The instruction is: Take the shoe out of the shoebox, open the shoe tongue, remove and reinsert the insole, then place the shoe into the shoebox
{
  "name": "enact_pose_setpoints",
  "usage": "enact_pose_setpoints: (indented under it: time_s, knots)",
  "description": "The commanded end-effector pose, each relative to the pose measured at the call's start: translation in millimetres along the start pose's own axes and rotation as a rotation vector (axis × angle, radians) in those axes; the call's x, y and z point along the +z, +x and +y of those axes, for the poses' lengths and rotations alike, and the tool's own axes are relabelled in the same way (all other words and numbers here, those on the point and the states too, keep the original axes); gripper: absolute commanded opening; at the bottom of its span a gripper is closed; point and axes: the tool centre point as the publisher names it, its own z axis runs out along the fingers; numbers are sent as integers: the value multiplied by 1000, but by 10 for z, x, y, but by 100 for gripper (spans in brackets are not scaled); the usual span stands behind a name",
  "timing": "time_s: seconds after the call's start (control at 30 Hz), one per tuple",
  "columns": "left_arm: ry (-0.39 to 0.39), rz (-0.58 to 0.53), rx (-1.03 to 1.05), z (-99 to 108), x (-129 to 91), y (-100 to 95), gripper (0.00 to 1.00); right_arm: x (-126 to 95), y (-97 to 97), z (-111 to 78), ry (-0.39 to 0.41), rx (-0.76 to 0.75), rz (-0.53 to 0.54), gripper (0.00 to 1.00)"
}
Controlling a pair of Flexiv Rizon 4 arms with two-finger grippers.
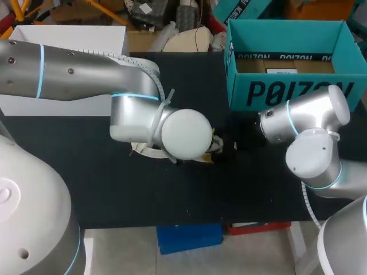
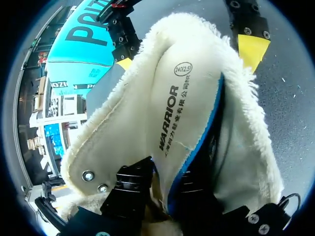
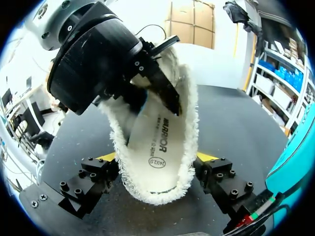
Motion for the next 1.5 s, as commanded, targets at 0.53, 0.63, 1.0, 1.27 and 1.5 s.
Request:
enact_pose_setpoints:
  time_s: [0.53,0.63,1.0,1.27,1.5]
  knots:
    - [120,142,91,6,-374,20,0,-3,20,-19,1,0,1,0]
    - [142,165,71,61,-428,38,0,-3,20,-19,1,0,1,0]
    - [324,266,11,39,-546,26,0,-3,20,-19,1,0,1,0]
    - [362,283,32,-193,-540,24,0,-3,20,-19,1,0,1,0]
    - [386,286,49,-237,-584,-4,46,-3,20,-19,1,0,1,0]
